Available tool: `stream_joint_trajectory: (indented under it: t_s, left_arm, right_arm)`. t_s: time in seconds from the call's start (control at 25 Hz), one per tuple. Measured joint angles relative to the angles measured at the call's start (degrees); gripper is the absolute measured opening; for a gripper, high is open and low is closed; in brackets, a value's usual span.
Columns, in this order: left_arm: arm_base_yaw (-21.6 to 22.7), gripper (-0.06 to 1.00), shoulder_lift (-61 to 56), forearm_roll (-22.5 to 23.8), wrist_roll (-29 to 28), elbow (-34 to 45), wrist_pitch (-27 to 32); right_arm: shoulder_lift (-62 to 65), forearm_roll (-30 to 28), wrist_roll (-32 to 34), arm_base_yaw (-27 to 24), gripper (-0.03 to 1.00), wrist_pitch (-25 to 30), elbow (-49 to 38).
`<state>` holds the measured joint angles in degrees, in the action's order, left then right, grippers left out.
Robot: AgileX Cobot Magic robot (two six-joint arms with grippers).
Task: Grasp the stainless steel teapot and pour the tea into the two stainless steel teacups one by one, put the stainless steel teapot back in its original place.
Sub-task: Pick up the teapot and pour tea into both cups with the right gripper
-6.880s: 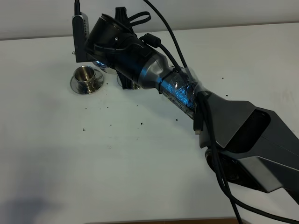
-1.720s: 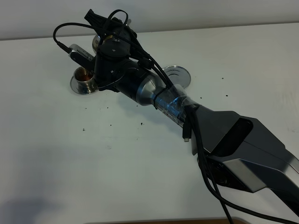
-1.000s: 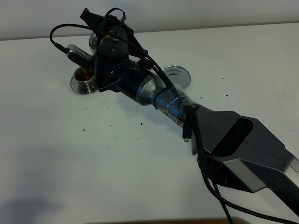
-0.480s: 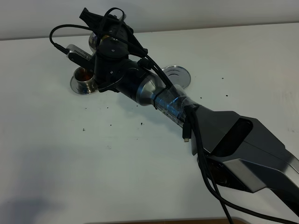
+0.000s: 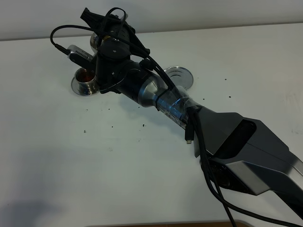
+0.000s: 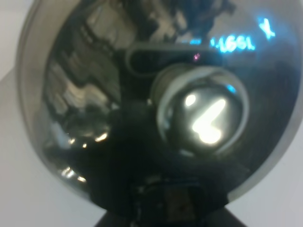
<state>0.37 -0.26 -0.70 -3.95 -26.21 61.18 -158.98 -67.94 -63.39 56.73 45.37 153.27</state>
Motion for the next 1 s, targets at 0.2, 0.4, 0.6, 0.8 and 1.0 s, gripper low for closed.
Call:
stream_joint_trajectory:
  t_s: [0.2,0.4,0.6,0.8,1.0]
  left_arm:
    - [0.0,0.38,0.0,0.0,0.0,0.0,0.0]
    - [0.0,0.38,0.0,0.0,0.0,0.0,0.0]
    - [0.0,0.38,0.0,0.0,0.0,0.0,0.0]
    - [0.0,0.38,0.0,0.0,0.0,0.0,0.0]
    - [0.0,0.38,0.0,0.0,-0.1,0.0,0.0]
  right_arm:
    - [0.0,0.1,0.0,0.0,0.19,0.0,0.0]
    - [0.0,2.7,1.0,0.0,0.19,1.5,0.0]
    - [0.0,4.3,4.3,0.1,0.19,3.9,0.0]
    - [0.0,6.5,4.6,0.5,0.19,7.1,0.0]
    - [0.3,7.8,6.9,0.5,0.19,9.9,0.0]
